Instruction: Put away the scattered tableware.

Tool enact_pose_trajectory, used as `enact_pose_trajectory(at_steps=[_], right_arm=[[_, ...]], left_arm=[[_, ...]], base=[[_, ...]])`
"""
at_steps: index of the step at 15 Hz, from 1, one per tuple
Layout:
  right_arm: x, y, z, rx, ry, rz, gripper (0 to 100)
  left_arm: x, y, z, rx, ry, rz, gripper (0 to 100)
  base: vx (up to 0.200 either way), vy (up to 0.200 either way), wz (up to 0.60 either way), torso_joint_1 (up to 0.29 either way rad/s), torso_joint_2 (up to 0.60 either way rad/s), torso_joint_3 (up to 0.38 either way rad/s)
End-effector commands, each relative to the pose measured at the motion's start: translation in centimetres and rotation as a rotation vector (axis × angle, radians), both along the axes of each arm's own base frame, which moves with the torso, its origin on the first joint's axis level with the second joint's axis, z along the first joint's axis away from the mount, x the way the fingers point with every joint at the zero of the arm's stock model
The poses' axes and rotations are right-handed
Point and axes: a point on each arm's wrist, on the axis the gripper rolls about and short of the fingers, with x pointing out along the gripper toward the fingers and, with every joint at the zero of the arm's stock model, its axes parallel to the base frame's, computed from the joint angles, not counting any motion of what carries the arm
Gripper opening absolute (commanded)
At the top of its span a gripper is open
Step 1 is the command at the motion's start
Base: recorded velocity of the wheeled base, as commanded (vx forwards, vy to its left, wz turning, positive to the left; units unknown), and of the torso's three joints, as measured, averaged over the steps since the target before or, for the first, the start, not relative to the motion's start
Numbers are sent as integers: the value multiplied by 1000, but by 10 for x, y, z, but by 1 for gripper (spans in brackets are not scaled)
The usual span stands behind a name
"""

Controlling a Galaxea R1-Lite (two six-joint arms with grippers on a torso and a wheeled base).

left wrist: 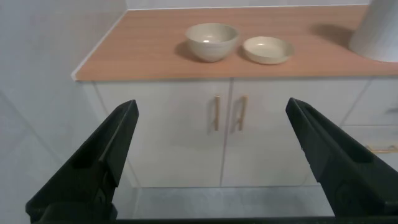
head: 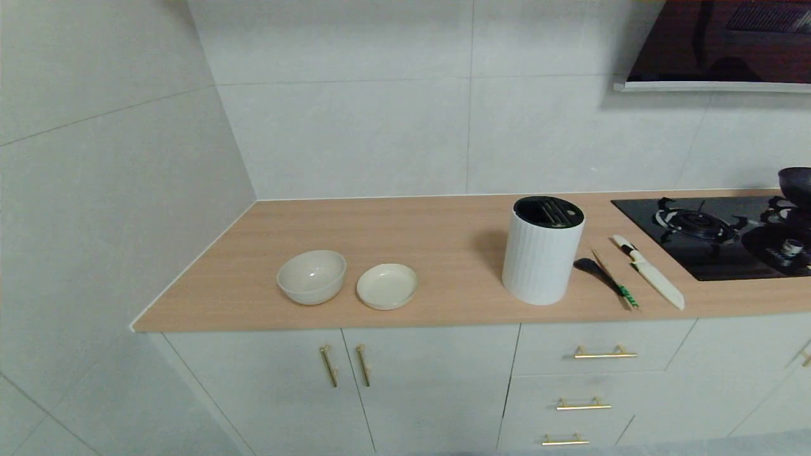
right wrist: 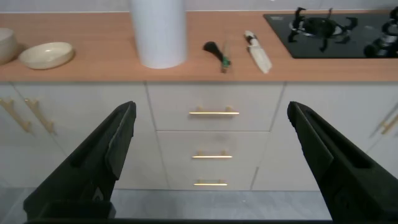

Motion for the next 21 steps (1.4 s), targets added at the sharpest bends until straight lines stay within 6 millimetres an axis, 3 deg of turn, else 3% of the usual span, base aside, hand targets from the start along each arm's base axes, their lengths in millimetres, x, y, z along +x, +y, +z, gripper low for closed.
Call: enact_pose_trajectory(at_steps=[1,16,21], right_arm=[[0,0,0,-2,0,1,100],[0,0,0,-2,0,1,100],[0,0,0,0,0,-1,100]], left_arm=[[0,0,0,0,0,1,100],[0,0,0,0,0,1,100],[0,0,0,2,1,1,100]], base=[[0,200,0,7,2,-2],[0,200,0,3,2,4],[0,0,0,0,0,0]])
